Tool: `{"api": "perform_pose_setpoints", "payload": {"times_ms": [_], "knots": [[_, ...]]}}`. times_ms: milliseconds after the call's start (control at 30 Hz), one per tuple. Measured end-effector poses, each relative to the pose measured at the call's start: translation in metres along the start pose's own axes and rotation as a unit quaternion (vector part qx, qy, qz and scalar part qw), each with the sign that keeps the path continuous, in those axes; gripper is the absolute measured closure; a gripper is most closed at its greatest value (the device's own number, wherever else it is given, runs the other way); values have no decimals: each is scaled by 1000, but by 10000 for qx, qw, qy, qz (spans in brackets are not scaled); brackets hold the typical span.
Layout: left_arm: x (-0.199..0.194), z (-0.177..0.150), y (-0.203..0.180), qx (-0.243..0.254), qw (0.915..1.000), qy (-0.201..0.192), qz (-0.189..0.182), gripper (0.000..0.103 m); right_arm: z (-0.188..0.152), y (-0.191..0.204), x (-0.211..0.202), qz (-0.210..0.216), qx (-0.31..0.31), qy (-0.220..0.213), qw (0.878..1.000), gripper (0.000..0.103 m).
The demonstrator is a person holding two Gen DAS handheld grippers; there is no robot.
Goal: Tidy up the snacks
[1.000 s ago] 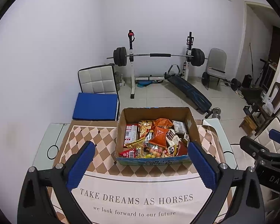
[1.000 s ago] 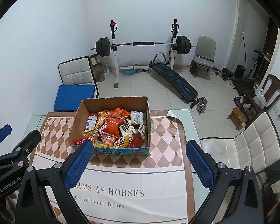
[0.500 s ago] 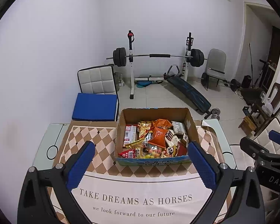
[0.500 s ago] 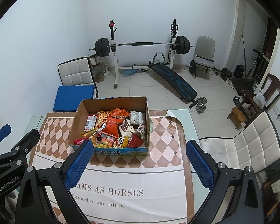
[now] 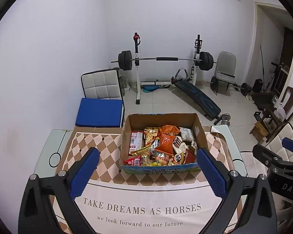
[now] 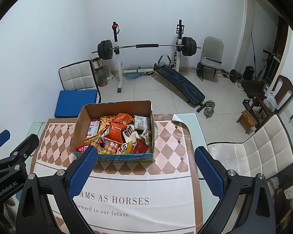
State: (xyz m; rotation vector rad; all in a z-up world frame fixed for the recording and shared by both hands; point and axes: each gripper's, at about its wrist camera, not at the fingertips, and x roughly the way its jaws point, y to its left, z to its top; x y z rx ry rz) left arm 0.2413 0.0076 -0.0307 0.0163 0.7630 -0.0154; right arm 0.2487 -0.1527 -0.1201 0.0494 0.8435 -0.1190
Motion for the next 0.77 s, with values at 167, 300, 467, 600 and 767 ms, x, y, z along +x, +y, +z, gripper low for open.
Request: {"api": "perform_pose_setpoints", "payload": {"times_ms": [167,300,467,600,767], "knots": [[0,1,0,-1,10000,-15,11,1,1,-1,0,10,-6,1,10000,2],[-3,2,1,-2,10000,-35,12,1,0,-1,-2,-13,21,-33,10000,2],[-4,3,1,11,10000,-55,15,1,1,-2,-3,-27,28,-32,10000,2],[-5,3,2,12,10000,-52,4,1,2,-3,-4,-22,27,-28,10000,2],[-6,5,2,20,10000,-65,7,1,1,-3,-4,-27,34,-33,10000,2]]}}
